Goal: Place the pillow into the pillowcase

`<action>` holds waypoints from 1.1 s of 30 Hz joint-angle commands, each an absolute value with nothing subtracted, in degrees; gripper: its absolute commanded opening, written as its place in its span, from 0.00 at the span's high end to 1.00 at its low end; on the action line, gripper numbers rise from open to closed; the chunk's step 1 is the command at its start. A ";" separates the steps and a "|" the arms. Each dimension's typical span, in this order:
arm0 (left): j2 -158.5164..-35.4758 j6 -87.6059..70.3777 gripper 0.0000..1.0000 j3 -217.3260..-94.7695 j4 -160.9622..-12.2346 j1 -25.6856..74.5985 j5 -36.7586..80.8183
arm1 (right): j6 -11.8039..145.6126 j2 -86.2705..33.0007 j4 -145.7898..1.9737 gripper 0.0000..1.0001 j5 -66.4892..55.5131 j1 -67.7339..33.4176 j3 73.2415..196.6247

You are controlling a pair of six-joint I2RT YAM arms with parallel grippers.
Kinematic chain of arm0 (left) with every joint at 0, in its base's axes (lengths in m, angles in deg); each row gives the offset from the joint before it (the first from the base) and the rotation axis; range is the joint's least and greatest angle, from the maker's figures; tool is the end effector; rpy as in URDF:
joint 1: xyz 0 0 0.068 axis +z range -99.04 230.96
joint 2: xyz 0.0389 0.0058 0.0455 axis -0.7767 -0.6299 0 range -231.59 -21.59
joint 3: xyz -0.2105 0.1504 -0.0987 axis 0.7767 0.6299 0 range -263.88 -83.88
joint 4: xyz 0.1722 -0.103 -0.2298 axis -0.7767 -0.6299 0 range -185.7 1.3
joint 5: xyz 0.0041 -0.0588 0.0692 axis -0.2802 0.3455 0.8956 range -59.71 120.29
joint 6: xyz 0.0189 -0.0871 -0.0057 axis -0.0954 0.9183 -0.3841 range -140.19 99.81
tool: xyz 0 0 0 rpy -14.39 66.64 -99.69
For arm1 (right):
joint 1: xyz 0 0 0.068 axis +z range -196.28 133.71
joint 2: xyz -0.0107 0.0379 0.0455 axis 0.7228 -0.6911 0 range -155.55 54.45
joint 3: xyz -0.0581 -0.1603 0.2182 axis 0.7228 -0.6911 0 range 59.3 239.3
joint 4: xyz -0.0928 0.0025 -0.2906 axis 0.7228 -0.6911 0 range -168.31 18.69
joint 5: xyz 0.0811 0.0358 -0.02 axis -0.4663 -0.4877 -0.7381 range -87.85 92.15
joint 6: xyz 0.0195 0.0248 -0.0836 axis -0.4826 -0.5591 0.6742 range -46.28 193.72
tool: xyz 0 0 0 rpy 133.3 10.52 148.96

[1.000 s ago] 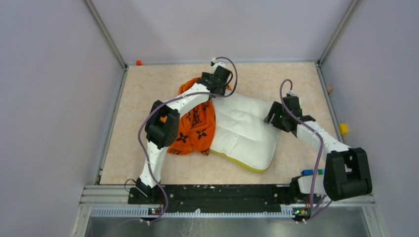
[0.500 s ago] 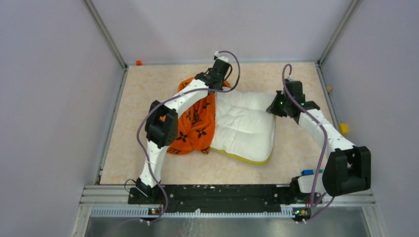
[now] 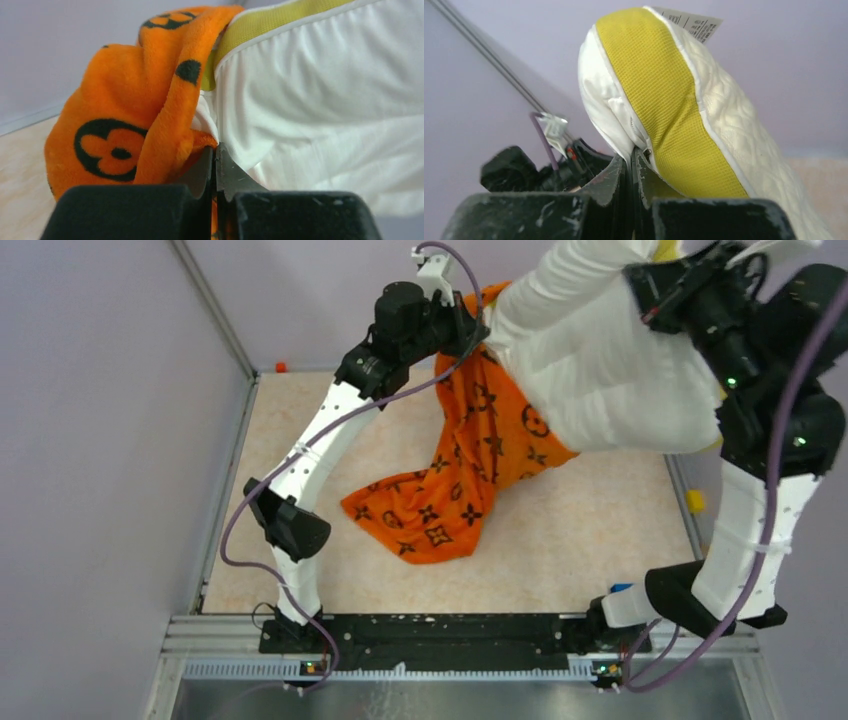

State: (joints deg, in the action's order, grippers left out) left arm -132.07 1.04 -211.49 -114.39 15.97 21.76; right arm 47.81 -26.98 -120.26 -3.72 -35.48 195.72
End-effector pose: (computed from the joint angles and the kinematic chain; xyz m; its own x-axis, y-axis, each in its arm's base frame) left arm 0.4237 -0.3108 0.4851 -0.3626 -0.1834 -0.9137 0.5965 0.7077 -0.3787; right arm 0.2442 0.0550 0.6677 -0.0320 0.4364 -0.8992 -0.3027 0.8531 0.4249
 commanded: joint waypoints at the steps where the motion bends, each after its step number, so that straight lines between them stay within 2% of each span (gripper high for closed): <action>1: -131.80 13.84 1.00 -219.32 -101.35 15.16 6.01 | 45.23 -31.04 -123.21 1.00 -7.22 -35.47 211.39; 5: -129.74 16.08 1.00 -214.89 -106.56 20.27 8.58 | 40.92 -25.40 -113.99 1.00 -16.43 -35.44 196.59; 8: -125.77 18.45 1.00 -195.36 -104.47 25.27 4.28 | 41.43 -22.63 -111.52 1.00 -17.02 -31.70 183.38; 13: -118.24 20.05 1.00 -165.04 -94.51 28.02 4.71 | 43.29 -21.56 -108.68 1.00 -6.39 -7.62 163.66; 17: -114.11 23.26 0.99 -148.51 -91.90 32.07 10.46 | 38.63 -23.82 -96.52 1.00 -4.77 9.05 146.01; 18: -113.78 24.32 0.82 -145.35 -90.95 33.38 10.45 | 36.78 -25.22 -92.38 1.00 -6.59 11.53 143.20; 19: -113.83 25.26 0.62 -142.93 -89.71 34.78 9.91 | 35.10 -27.09 -88.90 1.00 -8.05 13.58 141.33; 20: -114.00 26.02 0.48 -141.39 -89.26 35.90 8.63 | 34.28 -29.45 -87.38 1.00 -8.21 15.29 141.18; 23: -113.24 25.99 0.21 -140.21 -91.41 37.91 4.99 | 34.74 -34.79 -87.86 1.00 -5.34 17.36 143.91; 25: -109.46 24.15 0.11 -139.37 -93.32 38.18 8.22 | 34.51 -36.12 -87.99 1.00 -3.30 16.27 144.29; 28: -104.98 22.26 0.03 -141.05 -101.04 39.73 13.60 | 33.59 -36.67 -87.64 1.00 0.37 12.85 142.86; 31: -100.98 21.62 0.01 -140.76 -109.85 41.69 23.17 | 34.03 -37.67 -87.52 1.00 1.81 11.90 142.21; 33: -96.27 23.08 0.01 -137.16 -110.41 45.55 29.23 | 34.84 -39.11 -87.15 1.00 0.56 12.67 141.85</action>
